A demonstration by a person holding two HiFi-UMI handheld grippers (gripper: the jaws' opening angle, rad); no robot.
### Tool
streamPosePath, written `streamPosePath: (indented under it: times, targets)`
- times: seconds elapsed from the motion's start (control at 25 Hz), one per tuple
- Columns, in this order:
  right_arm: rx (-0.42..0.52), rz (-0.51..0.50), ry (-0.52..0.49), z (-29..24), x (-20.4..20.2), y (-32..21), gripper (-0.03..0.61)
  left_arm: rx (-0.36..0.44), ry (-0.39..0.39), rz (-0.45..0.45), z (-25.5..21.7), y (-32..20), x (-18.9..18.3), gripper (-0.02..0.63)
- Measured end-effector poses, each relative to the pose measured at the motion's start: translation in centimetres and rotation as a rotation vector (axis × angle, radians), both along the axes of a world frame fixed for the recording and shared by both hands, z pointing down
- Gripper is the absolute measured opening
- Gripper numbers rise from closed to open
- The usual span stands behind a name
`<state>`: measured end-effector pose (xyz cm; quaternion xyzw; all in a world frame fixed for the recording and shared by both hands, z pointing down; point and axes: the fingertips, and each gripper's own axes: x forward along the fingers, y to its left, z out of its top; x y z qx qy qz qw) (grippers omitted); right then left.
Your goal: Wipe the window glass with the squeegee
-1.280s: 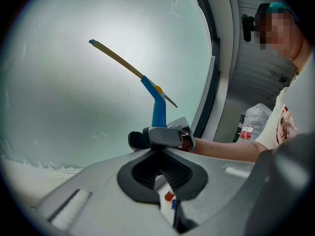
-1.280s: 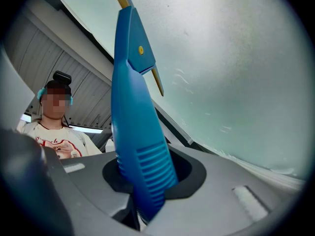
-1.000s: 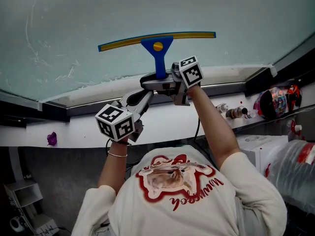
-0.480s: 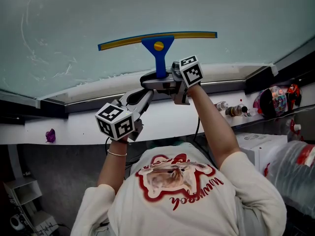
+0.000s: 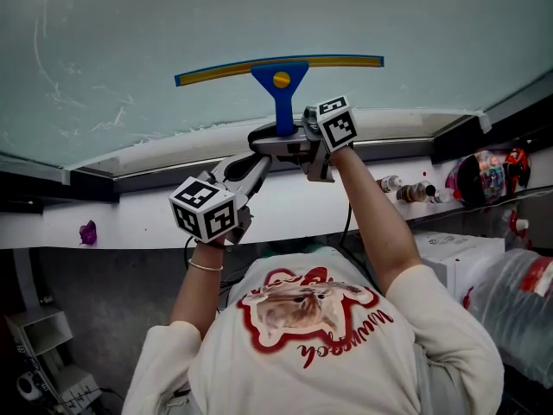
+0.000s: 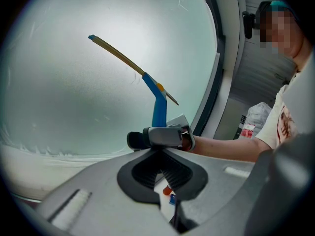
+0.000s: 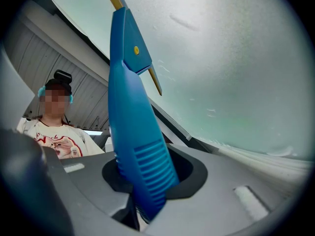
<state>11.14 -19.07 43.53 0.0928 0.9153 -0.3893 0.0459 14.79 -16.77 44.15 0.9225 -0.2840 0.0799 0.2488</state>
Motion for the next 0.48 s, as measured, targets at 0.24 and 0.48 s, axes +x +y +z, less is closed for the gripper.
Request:
streamPosePath:
  times: [0.24, 0.48]
  targets:
    - [-0.008, -0.003, 0.008, 0.6, 0.1, 0.2, 0.112, -0.013, -0.005, -0.002, 0.6, 0.2, 0.1, 0.002]
    - [-0.019, -0.004, 0.008, 1.2, 0.1, 0.3, 0.112, -0.025, -0.013, -0.002, 1.2, 0.3, 0.2, 0.002]
